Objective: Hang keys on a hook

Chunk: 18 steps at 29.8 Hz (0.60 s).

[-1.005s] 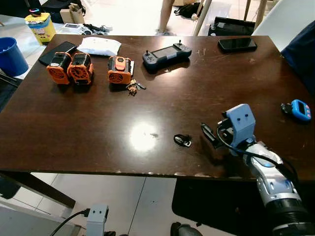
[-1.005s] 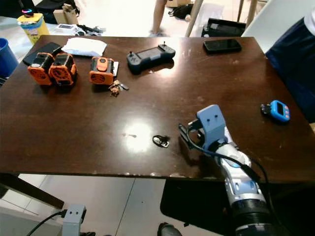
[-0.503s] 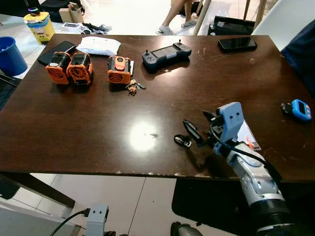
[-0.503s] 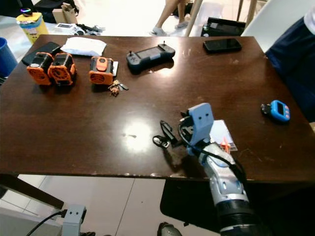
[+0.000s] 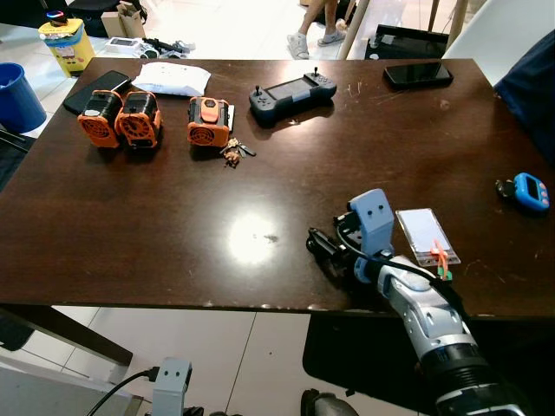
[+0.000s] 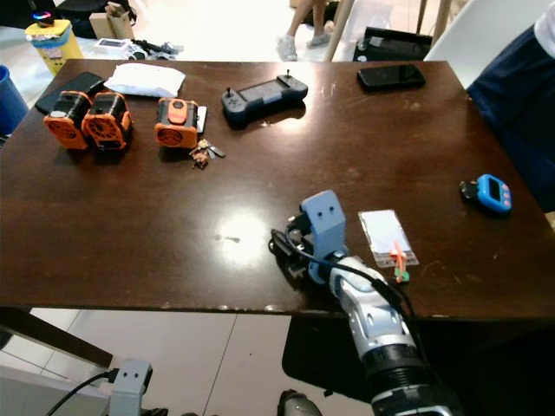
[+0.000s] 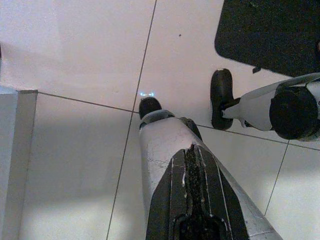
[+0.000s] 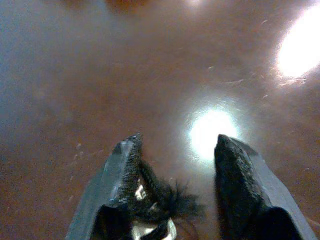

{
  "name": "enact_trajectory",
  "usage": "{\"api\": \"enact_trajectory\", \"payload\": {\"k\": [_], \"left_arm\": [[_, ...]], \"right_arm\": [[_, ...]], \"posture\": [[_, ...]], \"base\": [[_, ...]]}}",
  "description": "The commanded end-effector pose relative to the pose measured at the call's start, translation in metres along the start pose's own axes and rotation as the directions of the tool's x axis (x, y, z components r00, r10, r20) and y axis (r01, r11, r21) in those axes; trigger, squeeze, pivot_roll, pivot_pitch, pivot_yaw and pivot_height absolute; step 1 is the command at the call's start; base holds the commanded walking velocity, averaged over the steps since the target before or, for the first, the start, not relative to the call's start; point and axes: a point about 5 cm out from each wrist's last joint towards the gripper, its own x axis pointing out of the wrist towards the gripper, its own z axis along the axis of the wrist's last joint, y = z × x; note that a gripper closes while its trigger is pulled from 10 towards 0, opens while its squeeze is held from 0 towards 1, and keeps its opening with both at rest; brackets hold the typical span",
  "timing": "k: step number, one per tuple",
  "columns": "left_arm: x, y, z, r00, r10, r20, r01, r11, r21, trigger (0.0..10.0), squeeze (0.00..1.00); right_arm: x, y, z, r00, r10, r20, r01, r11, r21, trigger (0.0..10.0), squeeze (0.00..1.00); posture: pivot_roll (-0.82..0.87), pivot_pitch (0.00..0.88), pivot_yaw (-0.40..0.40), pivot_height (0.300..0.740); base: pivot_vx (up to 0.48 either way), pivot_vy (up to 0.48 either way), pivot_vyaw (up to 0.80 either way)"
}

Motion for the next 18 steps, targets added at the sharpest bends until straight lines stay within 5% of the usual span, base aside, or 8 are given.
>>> {"api": "enact_trajectory", "payload": {"k": [1, 14, 18], "left_arm": [[-0.003, -0.002, -0.020, 0.998, -0.002, -0.070, 0.001, 1.000, -0.013, 10.0, 0.00], [-0.003, -0.002, -0.020, 0.997, -0.002, -0.079, 0.002, 1.000, 0.003, 10.0, 0.00], [-0.003, -0.002, -0.021, 0.997, -0.003, -0.079, 0.003, 1.000, 0.004, 10.0, 0.00]], "right_arm": [[-0.002, 0.005, -0.011, 0.998, 0.026, -0.058, -0.025, 1.000, 0.008, 0.0, 0.00], [-0.008, 0.003, -0.026, 0.978, 0.011, -0.210, -0.028, 0.997, -0.079, 0.0, 0.00], [-0.007, 0.003, -0.019, 0.988, 0.011, -0.153, -0.024, 0.996, -0.082, 0.0, 0.00]], "posture": [[-0.15, 0.129, 0.084, 0.740], [-0.15, 0.130, 0.088, 0.740], [-0.15, 0.129, 0.087, 0.740]], "base": [[0.000, 0.000, 0.00], [0.000, 0.000, 0.00], [0.000, 0.000, 0.00]]}}
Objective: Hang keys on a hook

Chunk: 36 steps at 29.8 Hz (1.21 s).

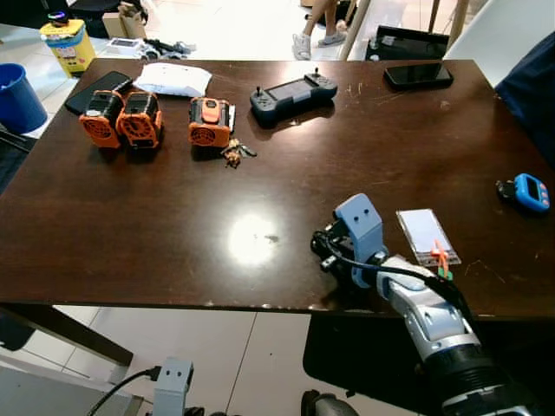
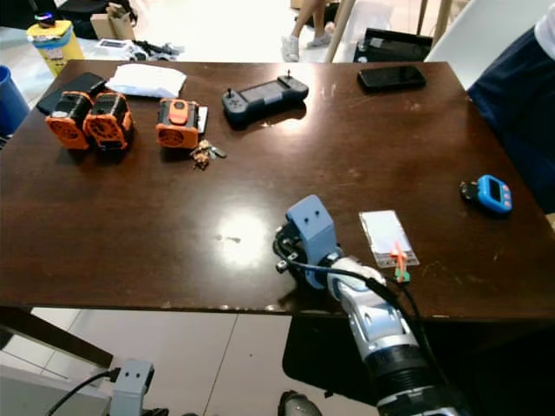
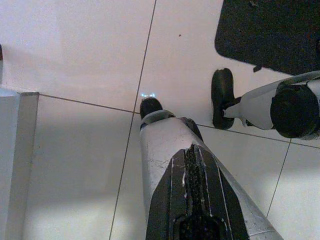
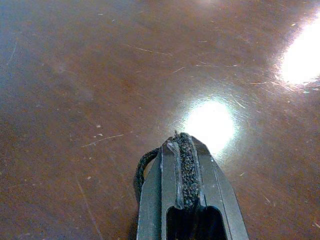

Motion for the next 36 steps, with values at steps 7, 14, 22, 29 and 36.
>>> {"api": "enact_trajectory", "payload": {"k": [7, 14, 22, 29, 36], "left_arm": [[-0.003, -0.003, -0.020, 0.998, -0.004, -0.070, 0.003, 1.000, -0.012, 10.0, 0.00], [-0.003, -0.003, -0.018, 0.998, -0.006, -0.068, 0.006, 1.000, -0.007, 10.0, 0.00], [-0.002, -0.004, -0.017, 0.998, -0.013, -0.067, 0.013, 1.000, -0.003, 10.0, 0.00], [-0.001, -0.005, -0.017, 0.998, -0.021, -0.064, 0.021, 1.000, -0.005, 10.0, 0.00], [-0.001, -0.006, -0.018, 0.997, -0.014, -0.071, 0.011, 0.999, -0.042, 10.0, 0.00]], "right_arm": [[-0.004, 0.007, 0.024, 0.966, 0.021, 0.256, -0.070, 0.981, 0.180, 0.0, 0.00], [-0.020, 0.013, 0.066, 0.846, 0.098, 0.524, -0.247, 0.943, 0.224, 0.0, 0.00], [-0.022, 0.022, 0.064, 0.844, 0.158, 0.512, -0.285, 0.941, 0.180, 0.0, 0.00], [-0.023, 0.020, 0.066, 0.843, 0.150, 0.516, -0.280, 0.943, 0.183, 0.0, 0.00], [-0.025, 0.024, 0.072, 0.827, 0.169, 0.535, -0.300, 0.940, 0.166, 0.0, 0.00]], "posture": [[-0.15, 0.126, 0.085, 0.740], [-0.15, 0.124, 0.086, 0.740], [-0.15, 0.124, 0.087, 0.740], [-0.15, 0.122, 0.086, 0.740], [-0.15, 0.120, 0.083, 0.740]], "base": [[0.000, 0.000, 0.00], [0.000, 0.000, 0.00], [0.000, 0.000, 0.00], [0.000, 0.000, 0.00], [0.000, 0.000, 0.00]]}}
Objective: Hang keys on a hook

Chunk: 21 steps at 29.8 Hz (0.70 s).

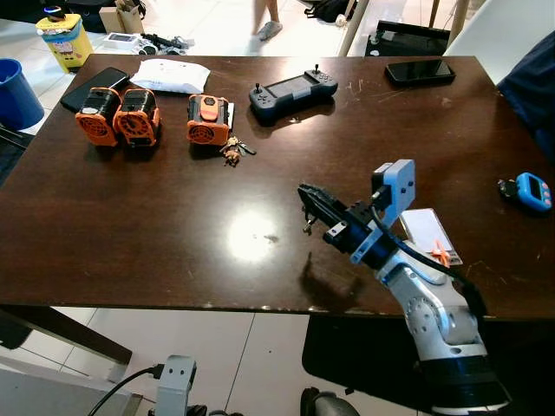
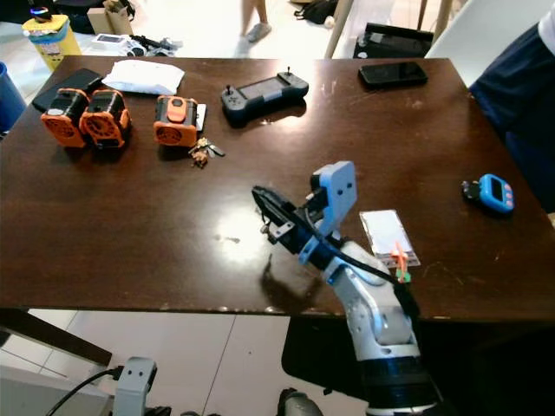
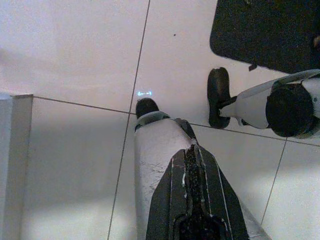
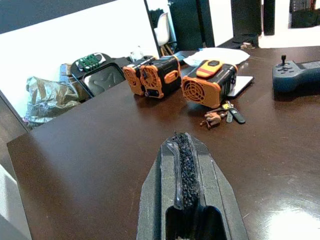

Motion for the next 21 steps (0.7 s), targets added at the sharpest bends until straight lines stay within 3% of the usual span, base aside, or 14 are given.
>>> {"api": "enact_trajectory", "payload": {"k": [1, 3, 11, 18, 21], "left_arm": [[-0.003, -0.001, -0.018, 0.998, 0.002, -0.067, -0.004, 0.999, -0.034, 10.0, 0.00], [-0.003, 0.000, -0.019, 0.997, 0.010, -0.072, -0.014, 0.999, -0.048, 10.0, 0.00], [-0.004, 0.002, -0.021, 0.995, 0.030, -0.091, -0.034, 0.999, -0.041, 10.0, 0.00], [-0.005, 0.003, -0.025, 0.992, 0.051, -0.112, -0.056, 0.997, -0.045, 10.0, 0.00], [-0.005, 0.004, -0.028, 0.989, 0.062, -0.136, -0.069, 0.996, -0.048, 10.0, 0.00]], "right_arm": [[0.000, 0.004, 0.001, 1.000, 0.018, 0.011, -0.018, 1.000, 0.007, 0.0, 0.00], [0.002, 0.008, 0.001, 0.999, 0.036, 0.004, -0.036, 0.999, -0.011, 0.0, 0.00], [0.009, 0.028, 0.007, 0.984, 0.180, -0.013, -0.180, 0.979, -0.095, 0.0, 0.00], [0.010, 0.034, 0.014, 0.972, 0.235, -0.007, -0.235, 0.967, -0.101, 0.0, 0.00], [0.009, 0.038, 0.016, 0.963, 0.269, -0.008, -0.269, 0.958, -0.100, 0.0, 0.00]], "posture": [[-0.15, 0.120, 0.083, 0.740], [-0.15, 0.120, 0.082, 0.740], [-0.14, 0.115, 0.077, 0.740], [-0.14, 0.115, 0.078, 0.740], [-0.14, 0.116, 0.080, 0.740]], "base": [[0.000, 0.000, 0.00], [0.000, 0.000, 0.00], [0.000, 0.000, 0.65], [0.000, 0.000, 0.73], [-0.379, 0.000, 0.74]]}}
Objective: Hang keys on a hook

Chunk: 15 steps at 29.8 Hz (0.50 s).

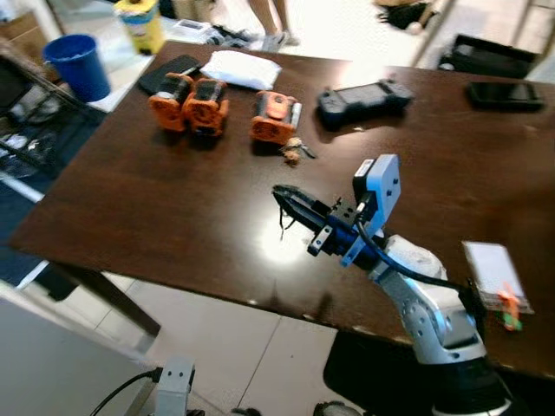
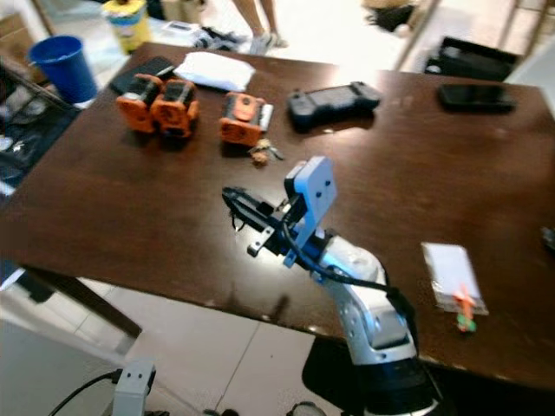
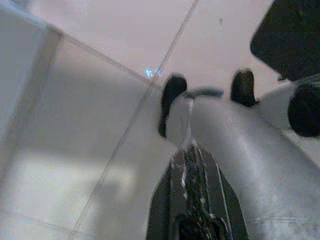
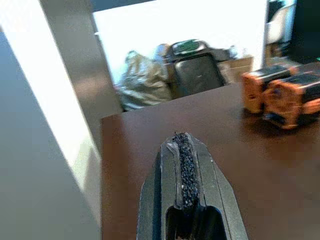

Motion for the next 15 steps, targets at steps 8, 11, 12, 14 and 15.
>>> {"api": "enact_trajectory", "payload": {"k": [8, 11, 12, 14, 15], "left_arm": [[-0.0036, 0.0038, -0.0202, 0.997, 0.030, -0.075, -0.031, 0.999, -0.016, 10.0, 0.00], [-0.0037, 0.0042, -0.0199, 0.997, 0.032, -0.075, -0.033, 0.999, -0.015, 10.0, 0.00], [-0.0037, 0.0042, -0.0199, 0.997, 0.032, -0.075, -0.033, 0.999, -0.015, 10.0, 0.00], [-0.0037, 0.0049, -0.0196, 0.996, 0.036, -0.077, -0.038, 0.999, -0.023, 10.0, 0.00], [-0.0038, 0.0052, -0.0196, 0.996, 0.038, -0.081, -0.040, 0.999, -0.018, 10.0, 0.00]], "right_arm": [[-0.0011, 0.0074, 0.0038, 0.999, 0.052, -0.001, -0.052, 0.999, -0.010, 0.0, 0.00], [-0.0014, 0.0076, 0.0039, 0.998, 0.056, -0.002, -0.056, 0.998, -0.011, 0.0, 0.00], [-0.0014, 0.0076, 0.0039, 0.998, 0.056, -0.002, -0.056, 0.998, -0.011, 0.0, 0.00], [-0.0018, 0.0080, 0.0042, 0.998, 0.061, -0.005, -0.061, 0.998, -0.012, 0.0, 0.00], [-0.0019, 0.0081, 0.0043, 0.998, 0.063, -0.006, -0.063, 0.998, -0.012, 0.0, 0.00]], "posture": [[-0.14, 0.115, 0.085, 0.740], [-0.14, 0.115, 0.085, 0.740], [-0.14, 0.115, 0.085, 0.740], [-0.14, 0.115, 0.086, 0.740], [-0.14, 0.115, 0.086, 0.740]], "base": [[-0.176, 0.000, 0.73], [0.000, 0.000, 0.74], [0.000, 0.000, 0.74], [0.000, 0.000, 0.74], [-0.446, 0.000, 0.73]]}}
